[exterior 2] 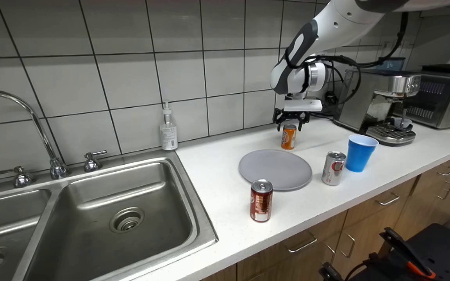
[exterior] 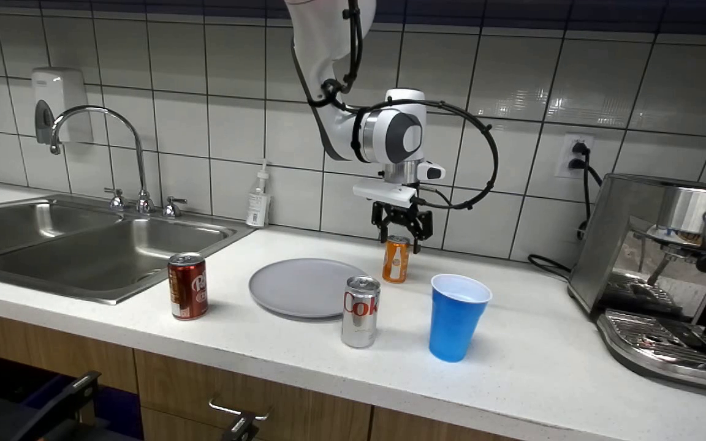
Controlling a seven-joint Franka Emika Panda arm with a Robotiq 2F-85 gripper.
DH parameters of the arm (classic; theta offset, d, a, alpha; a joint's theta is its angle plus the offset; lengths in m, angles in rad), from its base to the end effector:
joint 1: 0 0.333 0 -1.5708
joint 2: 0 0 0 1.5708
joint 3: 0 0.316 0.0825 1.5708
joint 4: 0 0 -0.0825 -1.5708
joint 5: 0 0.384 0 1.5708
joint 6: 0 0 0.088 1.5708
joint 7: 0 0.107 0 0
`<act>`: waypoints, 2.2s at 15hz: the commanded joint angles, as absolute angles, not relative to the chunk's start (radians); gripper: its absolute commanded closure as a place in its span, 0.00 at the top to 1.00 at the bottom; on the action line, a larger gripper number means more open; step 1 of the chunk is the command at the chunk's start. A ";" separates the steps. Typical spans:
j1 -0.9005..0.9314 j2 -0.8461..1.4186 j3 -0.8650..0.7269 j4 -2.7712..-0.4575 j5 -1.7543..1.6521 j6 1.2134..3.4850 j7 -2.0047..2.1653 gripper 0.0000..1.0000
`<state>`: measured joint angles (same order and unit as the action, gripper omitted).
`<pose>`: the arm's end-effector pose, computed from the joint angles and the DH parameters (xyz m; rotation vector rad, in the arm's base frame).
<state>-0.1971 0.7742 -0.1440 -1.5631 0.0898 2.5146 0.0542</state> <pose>0.6837 -0.2257 0.2090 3.0007 -0.6290 0.2753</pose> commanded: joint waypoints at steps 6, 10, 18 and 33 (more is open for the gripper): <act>-0.238 0.712 -0.131 -1.590 0.086 2.485 0.009 1.00; -0.256 0.679 -0.131 -1.625 0.089 2.498 -0.012 1.00; -0.265 0.625 -0.136 -1.696 0.086 2.504 -0.020 1.00; -0.291 0.428 -0.159 -1.940 0.084 2.528 -0.092 1.00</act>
